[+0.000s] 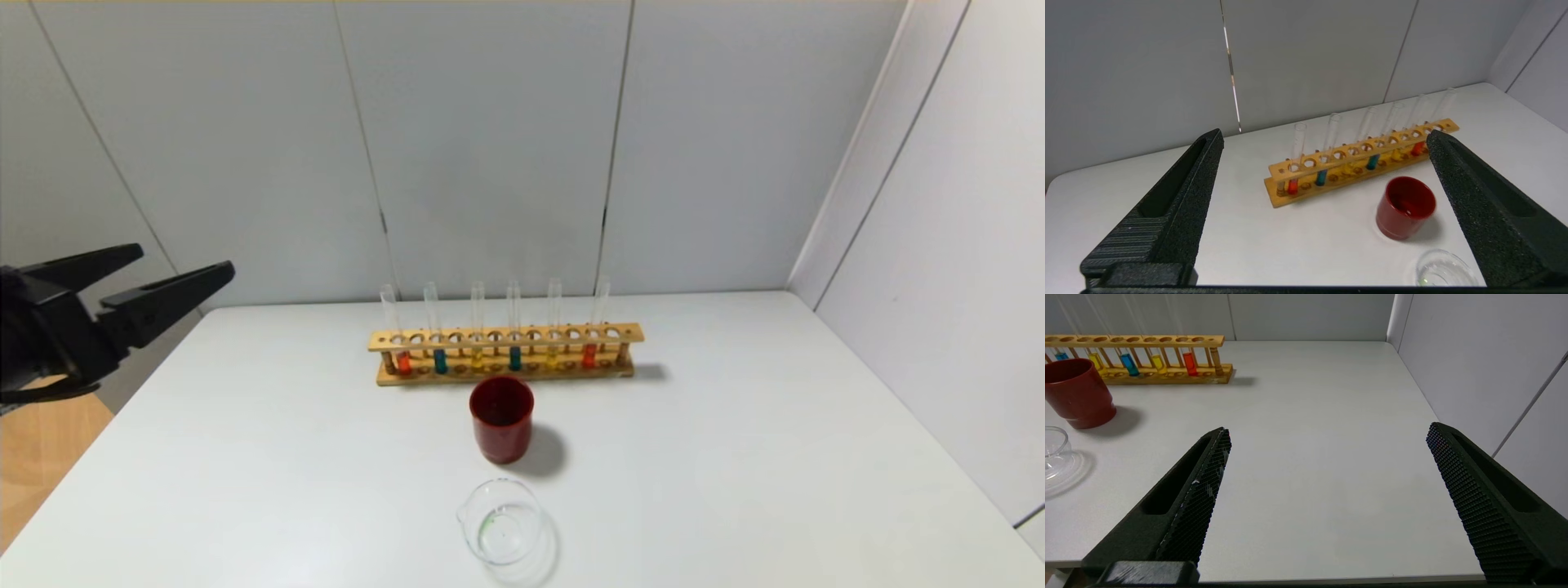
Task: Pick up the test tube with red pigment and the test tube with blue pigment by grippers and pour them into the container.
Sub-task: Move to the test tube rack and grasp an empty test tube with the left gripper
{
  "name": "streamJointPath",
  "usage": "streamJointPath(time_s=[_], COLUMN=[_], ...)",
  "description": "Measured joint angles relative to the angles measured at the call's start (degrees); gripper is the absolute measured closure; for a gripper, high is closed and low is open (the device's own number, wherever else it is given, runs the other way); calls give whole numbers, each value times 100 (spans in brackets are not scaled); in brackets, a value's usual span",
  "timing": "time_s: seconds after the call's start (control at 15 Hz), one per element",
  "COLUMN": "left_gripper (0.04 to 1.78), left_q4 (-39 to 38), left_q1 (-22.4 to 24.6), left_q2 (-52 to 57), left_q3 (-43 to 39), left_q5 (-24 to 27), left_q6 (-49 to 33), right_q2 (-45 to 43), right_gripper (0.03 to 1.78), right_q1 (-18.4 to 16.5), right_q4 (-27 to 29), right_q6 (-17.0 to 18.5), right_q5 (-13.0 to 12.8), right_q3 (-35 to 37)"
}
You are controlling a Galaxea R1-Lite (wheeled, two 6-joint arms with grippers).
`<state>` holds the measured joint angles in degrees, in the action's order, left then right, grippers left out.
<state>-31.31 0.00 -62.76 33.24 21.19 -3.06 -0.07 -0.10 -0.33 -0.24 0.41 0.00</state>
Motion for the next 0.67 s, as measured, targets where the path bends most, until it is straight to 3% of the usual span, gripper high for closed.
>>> streamJointPath(time_s=[0.27,0.67], left_gripper=[7,7], left_q4=[-1089,-2078], left_q1=[44,49], left_q2=[-1293,-2630], left_q3=[29,151], left_q5=[63,105], left_q6=[39,130], right_q2=[0,0], right_gripper=[6,6], right_q1=[0,0], right_q4=[2,2], right_q6=[2,0], right_q5=[0,0], right_q3=[0,0])
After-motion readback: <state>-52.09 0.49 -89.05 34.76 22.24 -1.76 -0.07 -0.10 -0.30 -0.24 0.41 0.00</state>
